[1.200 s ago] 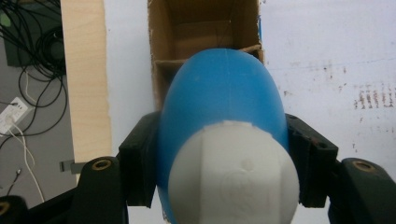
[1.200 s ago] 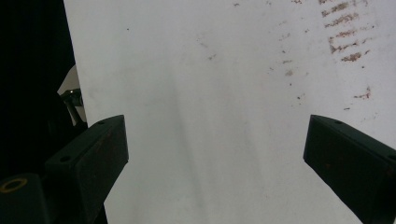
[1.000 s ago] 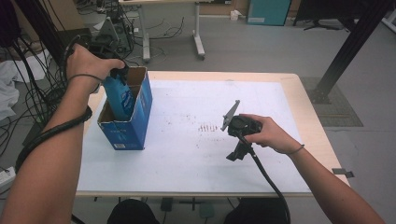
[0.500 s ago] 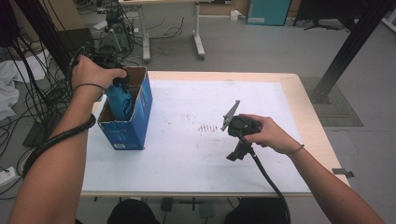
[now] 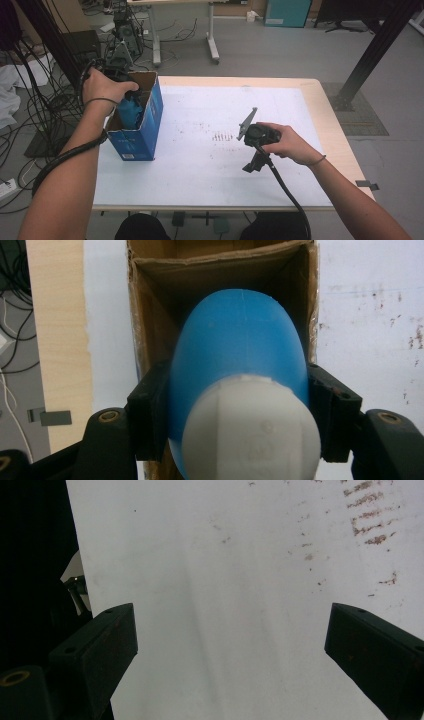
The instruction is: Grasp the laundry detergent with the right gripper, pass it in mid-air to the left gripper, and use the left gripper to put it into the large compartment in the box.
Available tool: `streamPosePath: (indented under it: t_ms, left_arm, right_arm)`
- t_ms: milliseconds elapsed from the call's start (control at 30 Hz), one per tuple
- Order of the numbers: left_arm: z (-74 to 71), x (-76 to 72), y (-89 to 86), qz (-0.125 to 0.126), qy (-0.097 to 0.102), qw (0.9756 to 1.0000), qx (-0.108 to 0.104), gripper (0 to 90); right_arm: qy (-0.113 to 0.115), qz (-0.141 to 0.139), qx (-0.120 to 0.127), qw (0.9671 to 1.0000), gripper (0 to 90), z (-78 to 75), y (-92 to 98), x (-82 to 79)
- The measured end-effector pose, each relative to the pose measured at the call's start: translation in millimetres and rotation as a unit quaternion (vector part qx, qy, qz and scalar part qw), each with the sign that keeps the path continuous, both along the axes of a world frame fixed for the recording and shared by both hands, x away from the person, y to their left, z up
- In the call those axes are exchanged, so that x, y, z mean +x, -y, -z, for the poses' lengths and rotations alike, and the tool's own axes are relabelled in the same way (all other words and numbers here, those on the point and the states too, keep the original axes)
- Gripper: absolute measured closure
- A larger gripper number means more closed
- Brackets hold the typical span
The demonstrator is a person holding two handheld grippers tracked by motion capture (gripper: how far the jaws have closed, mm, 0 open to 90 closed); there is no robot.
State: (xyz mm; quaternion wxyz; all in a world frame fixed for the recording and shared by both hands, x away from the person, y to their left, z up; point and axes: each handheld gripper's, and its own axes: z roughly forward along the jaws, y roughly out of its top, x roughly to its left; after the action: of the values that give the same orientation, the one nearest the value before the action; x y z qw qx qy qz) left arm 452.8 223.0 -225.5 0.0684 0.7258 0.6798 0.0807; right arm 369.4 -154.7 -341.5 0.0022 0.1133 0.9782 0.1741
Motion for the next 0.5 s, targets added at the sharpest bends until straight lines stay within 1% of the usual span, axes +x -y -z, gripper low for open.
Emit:
streamPosePath:
  t_ms: [100, 300, 500]
  left_arm:
    - [5.0, -0.6, -0.4, -0.006, 0.002, 1.0, -0.002, 37.6]
    - [14.1, -1.7, -0.8, -0.009, 0.001, 1.0, -0.002, 37.6]
    - [20.2, -2.1, 0.7, -0.009, 0.002, 1.0, -0.003, 37.6]
  right_arm:
    - [0.0, 0.0, 0.0, 1.0, 6.8, -0.1, -0.1, -0.3]
    - [0.0, 0.001, 0.0, 1.0, 6.7, 0.0, 0.0, -0.1]
    - [0.001, 0.0, -0.001, 1.0, 6.7, -0.2, -0.4, -0.2]
